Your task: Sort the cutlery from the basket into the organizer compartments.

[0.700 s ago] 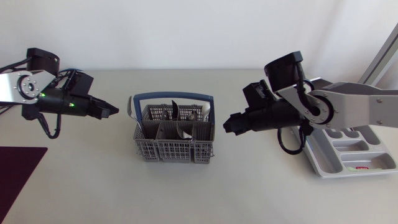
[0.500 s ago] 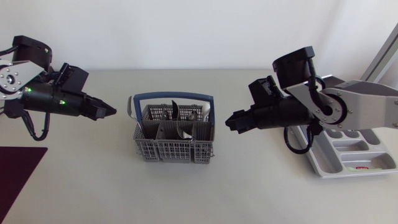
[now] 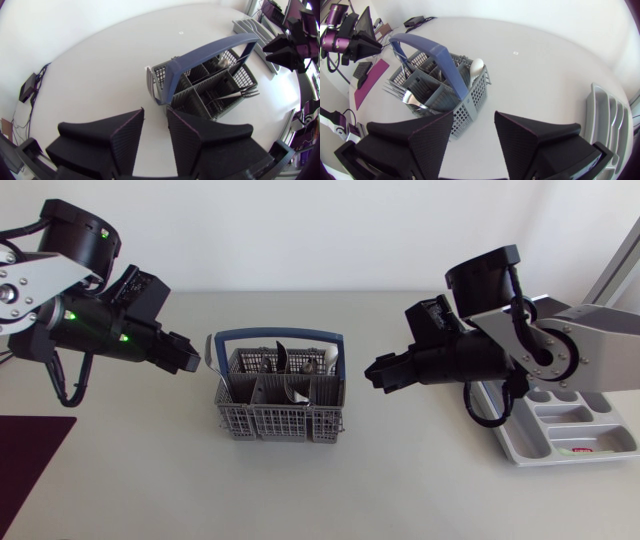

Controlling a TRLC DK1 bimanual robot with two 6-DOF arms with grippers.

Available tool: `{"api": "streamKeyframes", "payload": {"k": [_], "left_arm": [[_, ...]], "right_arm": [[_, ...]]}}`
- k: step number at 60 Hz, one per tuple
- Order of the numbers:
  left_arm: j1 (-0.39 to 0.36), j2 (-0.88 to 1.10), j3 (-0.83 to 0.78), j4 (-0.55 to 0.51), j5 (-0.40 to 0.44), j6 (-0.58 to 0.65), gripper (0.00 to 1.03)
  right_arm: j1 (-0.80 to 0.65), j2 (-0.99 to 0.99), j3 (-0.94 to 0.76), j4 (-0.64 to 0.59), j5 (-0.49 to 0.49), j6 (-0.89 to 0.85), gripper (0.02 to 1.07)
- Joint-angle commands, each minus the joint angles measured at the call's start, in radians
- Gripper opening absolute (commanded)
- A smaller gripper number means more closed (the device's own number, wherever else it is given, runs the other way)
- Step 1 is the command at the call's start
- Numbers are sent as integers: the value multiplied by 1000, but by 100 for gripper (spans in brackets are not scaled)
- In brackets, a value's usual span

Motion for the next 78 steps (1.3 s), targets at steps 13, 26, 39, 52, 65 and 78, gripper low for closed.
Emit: {"api": "streamKeyframes", "payload": {"k": [13, 26, 39, 52, 65, 78], "left_arm": [[-74, 105, 38, 76, -139, -69, 37], [-117, 152, 46, 138, -256, -85, 37], [-160, 205, 52, 181, -372, -103, 36], [-164, 221, 41, 204, -400, -120, 23], [-184, 208, -2, 265, -418, -131, 4], [-209, 176, -37, 276, -451, -131, 4]], "right_arm": [[39, -15, -6, -15, 34, -15, 65], [41, -15, -12, -15, 34, -19, 65], [41, -20, -13, -15, 32, -23, 65], [41, -23, -21, -14, 34, -24, 66], [44, -26, -38, -9, 34, -24, 66], [44, -38, -45, -9, 34, -24, 66]]}}
